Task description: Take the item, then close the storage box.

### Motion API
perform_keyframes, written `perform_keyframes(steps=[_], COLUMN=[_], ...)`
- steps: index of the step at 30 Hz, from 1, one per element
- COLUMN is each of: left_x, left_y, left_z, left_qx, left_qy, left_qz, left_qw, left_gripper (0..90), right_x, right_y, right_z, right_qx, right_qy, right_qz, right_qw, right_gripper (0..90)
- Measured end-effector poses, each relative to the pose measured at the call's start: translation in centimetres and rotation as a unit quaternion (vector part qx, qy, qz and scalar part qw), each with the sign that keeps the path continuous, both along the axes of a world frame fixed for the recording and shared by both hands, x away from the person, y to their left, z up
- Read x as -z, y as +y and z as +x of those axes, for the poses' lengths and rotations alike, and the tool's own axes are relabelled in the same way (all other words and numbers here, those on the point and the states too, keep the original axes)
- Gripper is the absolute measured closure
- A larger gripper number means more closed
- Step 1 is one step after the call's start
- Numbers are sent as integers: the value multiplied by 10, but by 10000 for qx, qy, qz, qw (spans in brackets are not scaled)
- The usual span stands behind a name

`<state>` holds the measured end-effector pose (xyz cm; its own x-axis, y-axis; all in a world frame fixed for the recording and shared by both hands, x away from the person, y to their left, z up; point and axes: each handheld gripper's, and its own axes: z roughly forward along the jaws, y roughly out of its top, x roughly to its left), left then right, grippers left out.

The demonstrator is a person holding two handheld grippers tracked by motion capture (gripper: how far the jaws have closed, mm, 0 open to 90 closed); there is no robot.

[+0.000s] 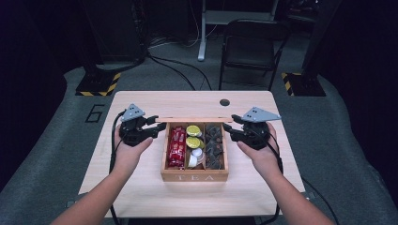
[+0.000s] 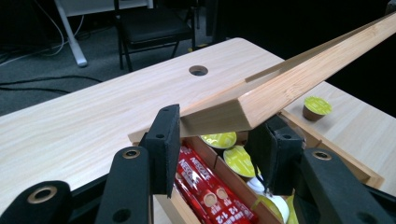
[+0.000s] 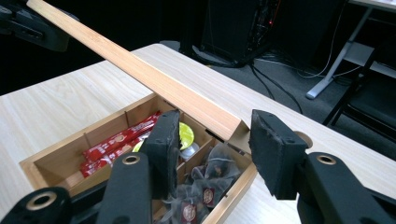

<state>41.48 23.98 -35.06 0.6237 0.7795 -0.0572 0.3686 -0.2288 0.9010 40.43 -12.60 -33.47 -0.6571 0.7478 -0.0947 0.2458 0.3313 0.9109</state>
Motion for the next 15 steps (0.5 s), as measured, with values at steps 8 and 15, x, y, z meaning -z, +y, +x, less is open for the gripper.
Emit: perform_keyframes(steps=[8,15], left_x=[12,17], left_y=[5,5], left_z=[-8,-16], left_qx=[118,229], left_qy=[56,32], left_qz=[-162,-46], left_qw=[9998,9997], left_gripper=[536,530], right_x=[8,17], right_y=[0,-1], right_z=[-12,-18], right_qx=[-60,-78], right_qy=[-8,-57], right_qz=[-124,-108], right_qw=[9999,9999], right_gripper=[524,521])
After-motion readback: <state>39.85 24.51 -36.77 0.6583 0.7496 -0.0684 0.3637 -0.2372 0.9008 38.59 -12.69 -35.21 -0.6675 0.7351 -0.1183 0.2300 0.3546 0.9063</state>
